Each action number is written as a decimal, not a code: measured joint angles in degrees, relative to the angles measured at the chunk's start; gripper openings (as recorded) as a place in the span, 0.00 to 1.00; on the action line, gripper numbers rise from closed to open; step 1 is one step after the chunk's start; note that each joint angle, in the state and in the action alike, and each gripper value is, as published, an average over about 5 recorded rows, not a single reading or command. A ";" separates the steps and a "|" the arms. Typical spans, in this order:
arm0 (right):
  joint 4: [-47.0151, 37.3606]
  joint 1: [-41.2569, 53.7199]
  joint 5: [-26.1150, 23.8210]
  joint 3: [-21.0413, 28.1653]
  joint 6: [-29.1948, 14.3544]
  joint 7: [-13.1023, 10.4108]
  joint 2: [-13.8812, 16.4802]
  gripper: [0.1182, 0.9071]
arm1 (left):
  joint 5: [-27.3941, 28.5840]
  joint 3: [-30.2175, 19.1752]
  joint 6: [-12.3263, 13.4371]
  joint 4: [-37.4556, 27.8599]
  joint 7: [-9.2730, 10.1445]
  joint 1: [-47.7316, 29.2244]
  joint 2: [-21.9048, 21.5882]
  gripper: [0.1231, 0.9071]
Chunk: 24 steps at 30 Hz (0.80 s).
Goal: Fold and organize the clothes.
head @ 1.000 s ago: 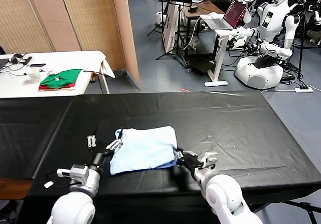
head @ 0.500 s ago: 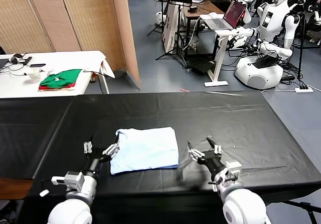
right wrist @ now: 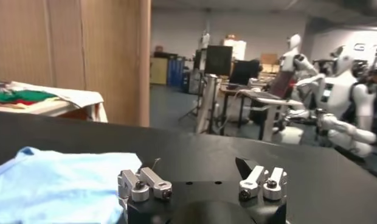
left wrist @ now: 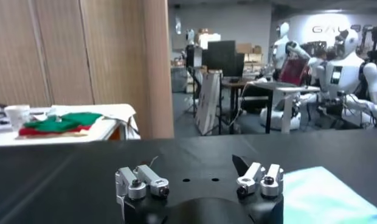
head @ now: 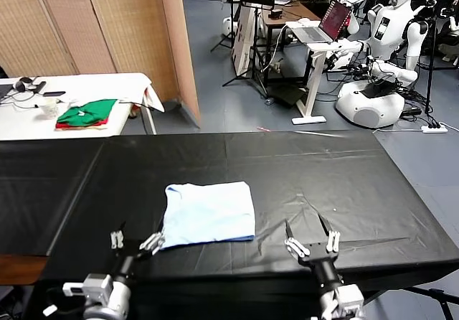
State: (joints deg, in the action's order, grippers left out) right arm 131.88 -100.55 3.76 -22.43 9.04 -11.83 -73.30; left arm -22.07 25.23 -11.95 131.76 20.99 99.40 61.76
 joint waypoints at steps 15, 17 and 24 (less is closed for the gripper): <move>1.60 -13.30 -1.98 0.07 -5.48 -4.32 -2.37 1.00 | -0.88 0.60 0.20 1.35 -1.01 5.56 0.29 1.00; 1.44 -14.53 -2.04 0.07 -5.56 -4.65 -2.59 1.00 | -0.93 0.59 0.05 1.26 -1.09 5.66 0.29 1.00; 1.34 -16.71 -2.00 0.27 -5.16 -5.03 -2.85 1.00 | -0.94 0.68 -0.34 1.19 -1.31 6.03 0.16 1.00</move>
State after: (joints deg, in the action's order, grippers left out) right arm 133.21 -117.26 1.76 -22.16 3.88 -16.87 -76.15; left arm -23.01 25.91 -12.30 132.95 19.68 105.43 61.92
